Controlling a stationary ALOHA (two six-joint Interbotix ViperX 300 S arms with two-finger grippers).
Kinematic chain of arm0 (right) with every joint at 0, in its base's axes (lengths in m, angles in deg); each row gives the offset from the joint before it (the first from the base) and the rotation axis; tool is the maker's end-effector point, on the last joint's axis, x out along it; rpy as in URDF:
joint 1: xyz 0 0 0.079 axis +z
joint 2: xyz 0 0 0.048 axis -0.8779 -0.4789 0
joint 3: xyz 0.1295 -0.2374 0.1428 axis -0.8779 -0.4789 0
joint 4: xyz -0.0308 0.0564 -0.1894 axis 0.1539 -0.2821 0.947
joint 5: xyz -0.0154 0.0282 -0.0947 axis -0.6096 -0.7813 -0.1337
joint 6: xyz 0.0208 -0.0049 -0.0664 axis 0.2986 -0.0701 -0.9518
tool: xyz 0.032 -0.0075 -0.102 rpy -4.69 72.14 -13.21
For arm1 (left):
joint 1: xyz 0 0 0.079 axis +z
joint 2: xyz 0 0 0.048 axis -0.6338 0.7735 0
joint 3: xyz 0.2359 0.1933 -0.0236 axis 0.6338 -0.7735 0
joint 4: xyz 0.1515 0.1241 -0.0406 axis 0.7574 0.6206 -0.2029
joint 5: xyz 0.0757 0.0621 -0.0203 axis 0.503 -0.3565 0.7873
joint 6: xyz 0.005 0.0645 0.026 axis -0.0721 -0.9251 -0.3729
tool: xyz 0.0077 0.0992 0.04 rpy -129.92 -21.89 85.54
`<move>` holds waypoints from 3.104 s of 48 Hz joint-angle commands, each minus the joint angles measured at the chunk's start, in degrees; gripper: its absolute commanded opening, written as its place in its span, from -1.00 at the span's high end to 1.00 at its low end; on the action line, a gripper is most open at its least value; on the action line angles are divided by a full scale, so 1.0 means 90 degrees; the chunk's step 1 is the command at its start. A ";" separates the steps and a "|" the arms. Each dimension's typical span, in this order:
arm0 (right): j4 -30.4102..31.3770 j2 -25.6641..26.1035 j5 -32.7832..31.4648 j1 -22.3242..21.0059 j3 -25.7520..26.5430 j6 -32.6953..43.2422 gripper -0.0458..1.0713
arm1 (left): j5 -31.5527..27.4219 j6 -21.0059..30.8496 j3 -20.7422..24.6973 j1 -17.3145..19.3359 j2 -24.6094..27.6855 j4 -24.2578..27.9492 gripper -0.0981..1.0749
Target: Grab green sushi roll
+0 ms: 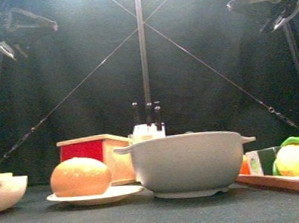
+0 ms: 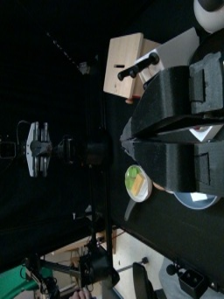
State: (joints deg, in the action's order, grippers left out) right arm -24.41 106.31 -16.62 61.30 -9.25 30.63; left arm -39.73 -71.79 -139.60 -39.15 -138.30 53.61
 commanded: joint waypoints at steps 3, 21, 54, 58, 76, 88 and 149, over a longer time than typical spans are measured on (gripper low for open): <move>-0.0049 -0.0273 -0.0029 -0.0010 -0.0039 0.0107 0.95 | 0.0537 0.0010 -0.0088 -0.0039 0.0107 -0.0029 0.90; -0.0537 -0.1475 -0.2373 0.0449 0.0059 0.2148 0.87 | 0.0742 0.0010 -0.0117 -0.0332 0.0254 -0.0029 0.90; 0.0088 -0.2637 -0.3799 0.1104 0.0527 0.3125 -0.05 | 0.0742 0.0000 0.0166 -0.0391 0.1260 -0.0020 0.88; 0.0186 -0.2832 -0.3799 0.1113 0.0547 0.3125 -0.33 | 0.0742 0.0000 0.0156 -0.0391 0.1260 -0.0020 0.84; 0.0605 -0.3340 -0.3789 0.1094 0.0693 0.3125 -0.95 | 0.0742 0.0000 0.0098 -0.0361 0.1260 -0.0029 0.44; 0.0791 -0.3828 -0.3770 0.1084 0.0781 0.3125 -0.95 | 0.0742 0.0010 0.0059 -0.0361 0.1270 -0.0029 0.18; 0.1113 -0.4062 -0.4775 0.1074 0.1533 0.3125 0.02 | 0.0742 -0.0039 0.0107 -0.0117 0.1260 -0.0010 0.13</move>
State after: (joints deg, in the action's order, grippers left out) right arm -14.57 66.32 -58.54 70.97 2.88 58.75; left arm -33.58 -72.05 -139.86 -40.38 -127.05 53.43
